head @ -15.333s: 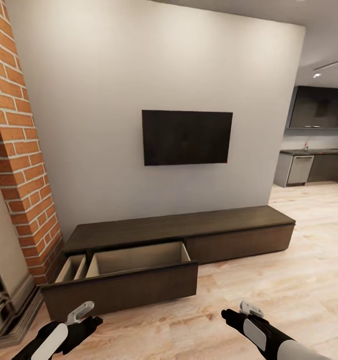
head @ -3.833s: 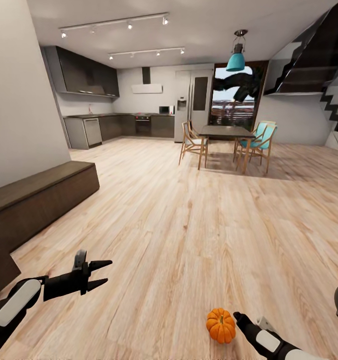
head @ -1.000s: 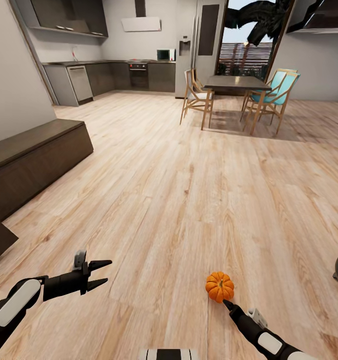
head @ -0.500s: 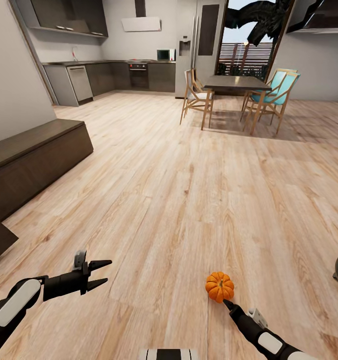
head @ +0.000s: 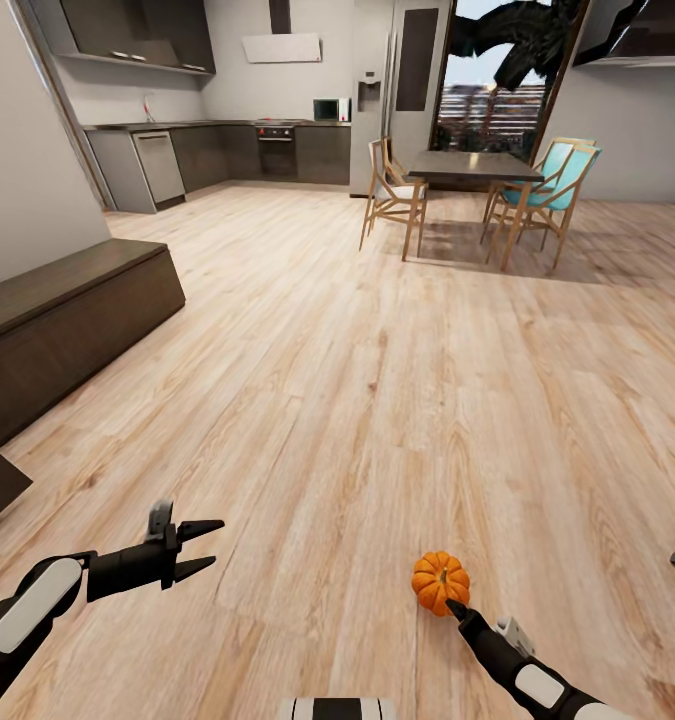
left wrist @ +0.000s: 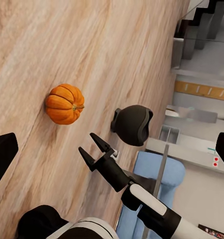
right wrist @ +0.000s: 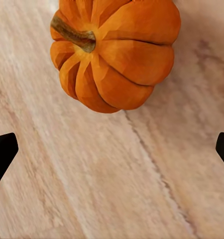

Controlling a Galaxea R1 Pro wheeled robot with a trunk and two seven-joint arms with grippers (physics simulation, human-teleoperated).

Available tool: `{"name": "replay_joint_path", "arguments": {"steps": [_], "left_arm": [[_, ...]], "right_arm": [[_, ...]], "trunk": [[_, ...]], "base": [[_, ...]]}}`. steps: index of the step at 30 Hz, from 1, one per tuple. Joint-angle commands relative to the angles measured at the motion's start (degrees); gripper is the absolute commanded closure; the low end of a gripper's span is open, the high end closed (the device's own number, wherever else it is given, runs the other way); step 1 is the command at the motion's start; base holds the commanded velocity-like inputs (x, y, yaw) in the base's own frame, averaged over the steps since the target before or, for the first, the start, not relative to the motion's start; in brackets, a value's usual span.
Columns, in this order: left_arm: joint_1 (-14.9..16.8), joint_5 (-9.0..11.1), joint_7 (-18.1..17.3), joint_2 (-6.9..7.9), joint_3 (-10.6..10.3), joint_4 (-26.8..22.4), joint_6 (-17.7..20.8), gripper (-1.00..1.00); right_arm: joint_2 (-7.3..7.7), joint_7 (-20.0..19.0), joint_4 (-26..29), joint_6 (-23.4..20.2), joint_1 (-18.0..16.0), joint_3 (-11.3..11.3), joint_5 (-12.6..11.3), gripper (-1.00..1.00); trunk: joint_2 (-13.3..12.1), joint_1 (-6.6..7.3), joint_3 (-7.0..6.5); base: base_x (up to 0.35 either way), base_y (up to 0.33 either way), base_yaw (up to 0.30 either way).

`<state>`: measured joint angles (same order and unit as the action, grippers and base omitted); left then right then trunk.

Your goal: Place each of the two pumpkins and all three candles from the living room inside a cabinet in the living room (use any cabinet), then make sure every cabinet is closed, and position the cauldron so it is next to a table in the living room.

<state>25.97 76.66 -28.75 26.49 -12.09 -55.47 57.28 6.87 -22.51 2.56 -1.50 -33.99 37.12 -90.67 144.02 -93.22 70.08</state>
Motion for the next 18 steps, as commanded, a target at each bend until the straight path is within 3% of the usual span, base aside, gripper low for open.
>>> {"name": "replay_joint_path", "arguments": {"steps": [1,12,18], "left_arm": [[0.0,-0.2,-0.4,0.05,-0.1,0.1,0.0,-1.0],[0.0,-0.2,-0.4,0.05,-0.1,0.1,0.0,-1.0],[0.0,-0.2,-0.4,0.05,-0.1,0.1,0.0,-1.0]], "right_arm": [[0.03,-0.2,0.0,-0.1,0.0,0.4,-0.6,-1.0],[0.07,-0.5,-0.1,0.2,0.0,0.4,-0.6,-1.0],[0.06,-0.4,-0.1,0.2,0.0,0.4,-0.6,-1.0]], "trunk": [[0.0,0.01,0.04],[0.0,0.01,-0.55],[0.0,0.01,-0.87]], "base": [[0.003,0.0,-0.009],[0.002,0.0,-0.17],[0.146,0.0,-0.174]]}}
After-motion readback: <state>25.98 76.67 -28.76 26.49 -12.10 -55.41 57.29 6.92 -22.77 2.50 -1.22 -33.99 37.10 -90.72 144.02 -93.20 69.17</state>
